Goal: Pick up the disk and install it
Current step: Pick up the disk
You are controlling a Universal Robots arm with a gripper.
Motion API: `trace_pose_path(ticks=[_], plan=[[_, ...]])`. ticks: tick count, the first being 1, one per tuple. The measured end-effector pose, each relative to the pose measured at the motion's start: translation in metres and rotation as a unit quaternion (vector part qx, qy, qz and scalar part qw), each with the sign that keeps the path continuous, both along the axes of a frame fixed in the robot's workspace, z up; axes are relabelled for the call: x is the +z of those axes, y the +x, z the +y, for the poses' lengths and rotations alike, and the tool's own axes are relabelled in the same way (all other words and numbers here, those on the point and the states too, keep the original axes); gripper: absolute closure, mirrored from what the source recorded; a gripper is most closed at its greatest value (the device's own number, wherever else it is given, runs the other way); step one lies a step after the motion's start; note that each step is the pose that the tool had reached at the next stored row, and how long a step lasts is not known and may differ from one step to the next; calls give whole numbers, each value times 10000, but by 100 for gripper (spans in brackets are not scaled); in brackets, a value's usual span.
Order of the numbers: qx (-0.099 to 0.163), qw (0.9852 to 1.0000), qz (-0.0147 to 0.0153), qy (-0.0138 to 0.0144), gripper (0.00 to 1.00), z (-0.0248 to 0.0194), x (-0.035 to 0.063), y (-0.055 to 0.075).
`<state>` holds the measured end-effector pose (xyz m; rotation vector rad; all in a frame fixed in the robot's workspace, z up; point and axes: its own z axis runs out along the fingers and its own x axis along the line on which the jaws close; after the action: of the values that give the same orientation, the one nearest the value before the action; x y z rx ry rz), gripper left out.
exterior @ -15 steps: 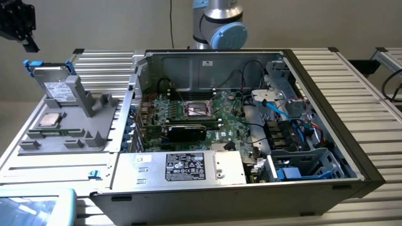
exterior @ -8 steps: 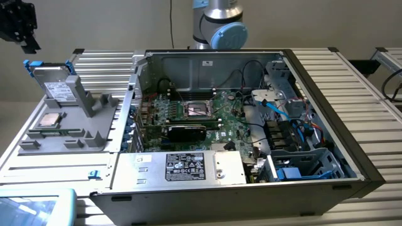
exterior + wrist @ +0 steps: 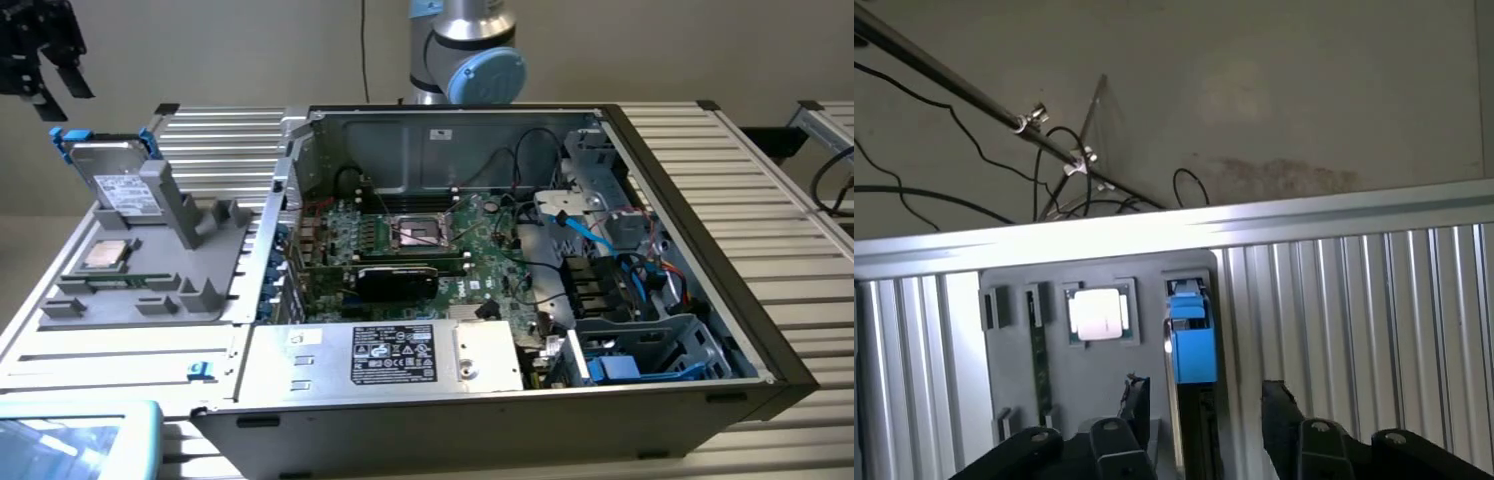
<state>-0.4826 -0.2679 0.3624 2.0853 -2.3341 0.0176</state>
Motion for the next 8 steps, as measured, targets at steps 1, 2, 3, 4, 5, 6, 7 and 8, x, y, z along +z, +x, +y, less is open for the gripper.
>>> trace_pose_path(ticks=[1, 2, 3, 4, 5, 6, 7, 8], plan=[[0, 10000, 0, 0, 40, 0, -10, -3], [0, 10000, 0, 0, 34, 1, -28, -9], [0, 10000, 0, 0, 34, 1, -46, -16], [1, 10000, 1, 0, 34, 2, -64, -25], [2, 10000, 1, -1, 34, 2, -82, -37], [7, 10000, 2, -1, 34, 2, -100, -49], [15, 10000, 2, 0, 34, 2, -119, -59], [29, 10000, 5, 0, 34, 2, -135, -66]])
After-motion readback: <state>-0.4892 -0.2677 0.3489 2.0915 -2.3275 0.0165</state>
